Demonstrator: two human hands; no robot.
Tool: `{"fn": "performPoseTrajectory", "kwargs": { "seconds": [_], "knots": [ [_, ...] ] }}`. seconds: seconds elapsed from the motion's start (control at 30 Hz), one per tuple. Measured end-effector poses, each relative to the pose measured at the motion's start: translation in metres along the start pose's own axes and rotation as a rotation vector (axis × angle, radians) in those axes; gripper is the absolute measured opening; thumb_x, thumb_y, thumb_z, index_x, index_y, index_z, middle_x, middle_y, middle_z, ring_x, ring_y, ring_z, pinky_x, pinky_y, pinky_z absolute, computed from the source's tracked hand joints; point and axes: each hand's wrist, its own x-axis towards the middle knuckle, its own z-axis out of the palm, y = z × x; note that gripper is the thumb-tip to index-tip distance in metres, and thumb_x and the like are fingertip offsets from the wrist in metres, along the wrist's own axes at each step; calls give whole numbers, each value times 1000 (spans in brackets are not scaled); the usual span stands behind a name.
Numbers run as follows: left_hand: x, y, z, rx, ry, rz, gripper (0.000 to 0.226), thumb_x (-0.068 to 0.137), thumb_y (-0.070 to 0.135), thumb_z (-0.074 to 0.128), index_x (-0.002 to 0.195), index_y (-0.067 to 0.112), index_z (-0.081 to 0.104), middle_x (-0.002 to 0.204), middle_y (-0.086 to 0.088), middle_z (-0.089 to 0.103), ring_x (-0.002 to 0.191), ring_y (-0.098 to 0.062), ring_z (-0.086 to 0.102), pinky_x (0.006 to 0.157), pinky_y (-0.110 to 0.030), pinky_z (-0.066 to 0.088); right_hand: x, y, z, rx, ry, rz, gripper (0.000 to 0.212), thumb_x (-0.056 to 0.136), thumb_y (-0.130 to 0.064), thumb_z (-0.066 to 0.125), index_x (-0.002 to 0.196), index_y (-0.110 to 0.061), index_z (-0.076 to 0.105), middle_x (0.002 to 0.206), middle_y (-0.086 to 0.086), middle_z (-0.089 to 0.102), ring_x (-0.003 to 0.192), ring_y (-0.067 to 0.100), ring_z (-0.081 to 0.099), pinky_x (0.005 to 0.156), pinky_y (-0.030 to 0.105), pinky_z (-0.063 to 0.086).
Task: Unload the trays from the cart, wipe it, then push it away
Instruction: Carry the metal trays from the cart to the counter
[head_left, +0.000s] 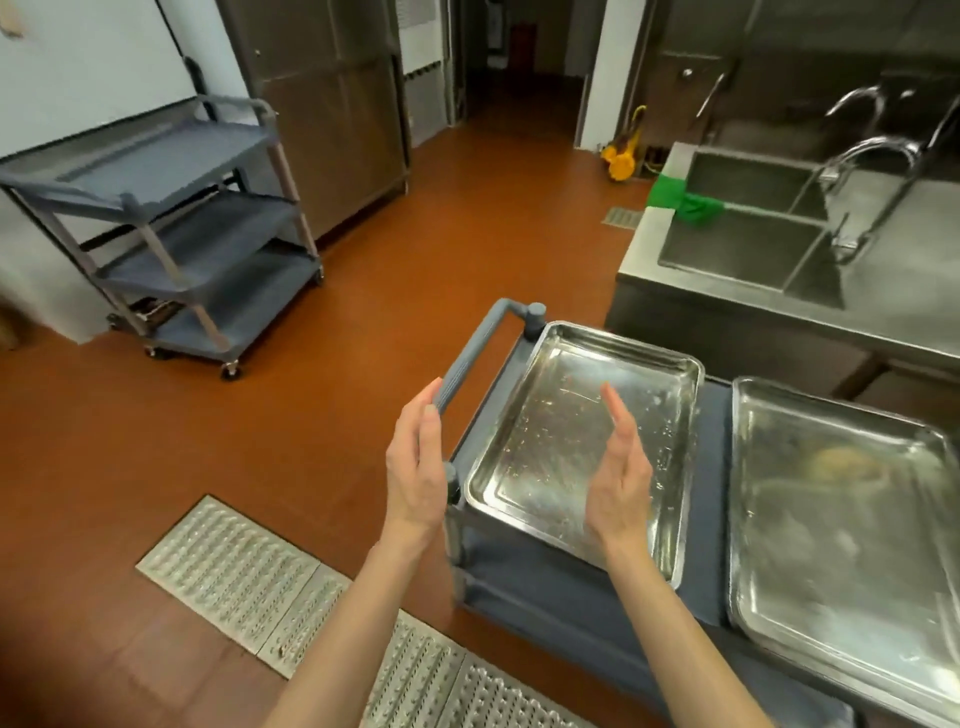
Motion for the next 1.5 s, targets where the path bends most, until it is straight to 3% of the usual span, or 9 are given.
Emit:
{"fn": "performPoseTrajectory", "kwargs": {
  "seconds": [0.17,0.4,0.53,0.67,0.77,0.87,1.07,1.27,1.5],
  "knots": [
    [30,-26,21,-33,-125,-41,54,110,45,32,152,18,53,152,10,57,145,0,46,118,-17,35,11,19,-14,-58,136,57,69,107,-64,22,157,-22,44,159,-14,46,147,-7,35,113,3,24],
    [49,-66,59,5,-267,-113,54,112,46,33,154,19,52,149,17,55,137,17,43,108,-1,31,23,50,-40,-188,185,193,52,113,-46,25,160,-27,39,161,-18,40,143,-18,31,110,-3,21],
    [57,-85,82,41,-288,-159,48,112,48,35,151,28,52,143,31,53,134,22,42,105,2,29,29,70,-52,-250,172,253,53,111,-50,26,160,-31,36,157,-24,37,134,-28,28,105,-5,20],
    [64,-102,98,92,-317,-216,38,114,46,37,148,38,51,141,34,53,133,21,43,105,-2,31,34,100,-62,-283,200,357,55,108,-56,31,159,-35,37,159,-21,39,144,-4,34,118,23,26],
    [66,-115,106,177,-318,-259,35,111,48,46,144,42,52,135,38,51,130,12,47,103,-11,33,36,127,-70,-419,197,428,50,110,-43,44,157,-26,41,159,-7,45,147,13,38,123,41,33],
    [66,-129,112,278,-327,-277,34,106,42,58,139,45,52,125,45,47,120,22,43,90,-9,34,36,148,-76,-604,177,461,42,107,-22,55,149,-17,52,147,3,56,138,23,44,114,41,41],
    [68,-155,130,487,-277,-253,33,101,14,67,133,23,65,125,10,65,122,-18,56,99,-33,49,42,162,-85,-1009,115,538,44,96,2,58,136,-18,60,133,7,58,117,28,51,88,36,45],
    [76,-154,143,665,-271,-244,46,93,-4,71,136,12,65,130,-9,61,118,-21,49,102,-39,50,49,161,-94,-954,200,573,62,91,13,59,146,-11,51,135,13,50,118,31,48,91,37,46],
    [83,-147,142,751,-312,-227,43,93,-10,66,134,5,63,127,-14,57,113,-26,49,94,-42,52,51,165,-100,-863,207,647,27,102,0,55,128,-5,53,125,14,57,108,29,57,85,38,49]
  ]
}}
